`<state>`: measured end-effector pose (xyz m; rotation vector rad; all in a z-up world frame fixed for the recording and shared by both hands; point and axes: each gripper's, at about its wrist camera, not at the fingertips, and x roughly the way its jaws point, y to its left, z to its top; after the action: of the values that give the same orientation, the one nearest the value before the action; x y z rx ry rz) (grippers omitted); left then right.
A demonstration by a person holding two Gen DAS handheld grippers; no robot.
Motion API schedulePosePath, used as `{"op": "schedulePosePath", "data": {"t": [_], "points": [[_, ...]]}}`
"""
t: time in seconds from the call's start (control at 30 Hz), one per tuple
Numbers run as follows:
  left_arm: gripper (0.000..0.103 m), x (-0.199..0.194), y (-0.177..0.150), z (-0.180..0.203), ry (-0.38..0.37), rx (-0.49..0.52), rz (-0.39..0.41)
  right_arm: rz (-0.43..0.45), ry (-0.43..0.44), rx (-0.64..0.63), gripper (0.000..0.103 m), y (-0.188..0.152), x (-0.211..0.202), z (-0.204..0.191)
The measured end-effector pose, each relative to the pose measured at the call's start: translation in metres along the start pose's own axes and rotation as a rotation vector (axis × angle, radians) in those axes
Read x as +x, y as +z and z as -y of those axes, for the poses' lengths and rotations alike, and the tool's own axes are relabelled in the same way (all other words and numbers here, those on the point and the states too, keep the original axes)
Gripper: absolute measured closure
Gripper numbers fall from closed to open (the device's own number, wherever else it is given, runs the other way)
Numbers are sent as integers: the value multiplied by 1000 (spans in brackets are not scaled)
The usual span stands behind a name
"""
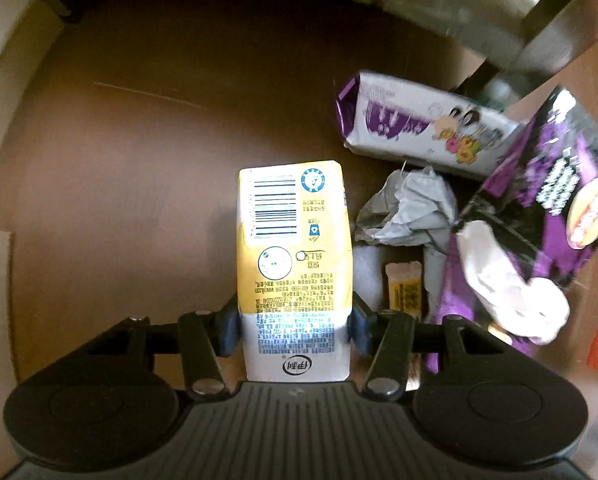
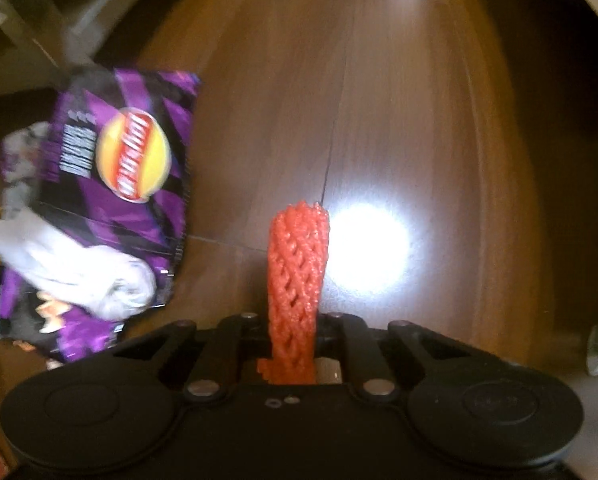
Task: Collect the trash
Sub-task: 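Carry the milk carton and orange net up over the wastebasket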
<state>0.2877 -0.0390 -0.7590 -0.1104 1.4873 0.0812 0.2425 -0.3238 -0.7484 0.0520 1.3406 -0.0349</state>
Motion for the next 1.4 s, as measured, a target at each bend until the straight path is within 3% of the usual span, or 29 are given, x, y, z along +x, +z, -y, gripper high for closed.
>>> {"op": "schedulePosePath", "data": {"t": [0.23,0.6,0.77,1.0,1.13,1.4], "points": [[51,-107,-1,-12,-16,-7,21,32,58,3,93,10,-99,-8],[51,-316,15,-36,-70,-73,91,116,164,-43,93,58,-304,-37],[51,-403,29,-39,-93,-51,147,174,227,-86,93,91,-397,-64],[51,-524,58,-41,-108,-5,293,319,332,-151,93,139,-517,-93],[51,-572,78,-45,-121,-1,354,372,368,-179,93,164,-564,-107],[51,-643,134,-38,-144,39,469,471,371,-271,93,217,-609,-145]]}}
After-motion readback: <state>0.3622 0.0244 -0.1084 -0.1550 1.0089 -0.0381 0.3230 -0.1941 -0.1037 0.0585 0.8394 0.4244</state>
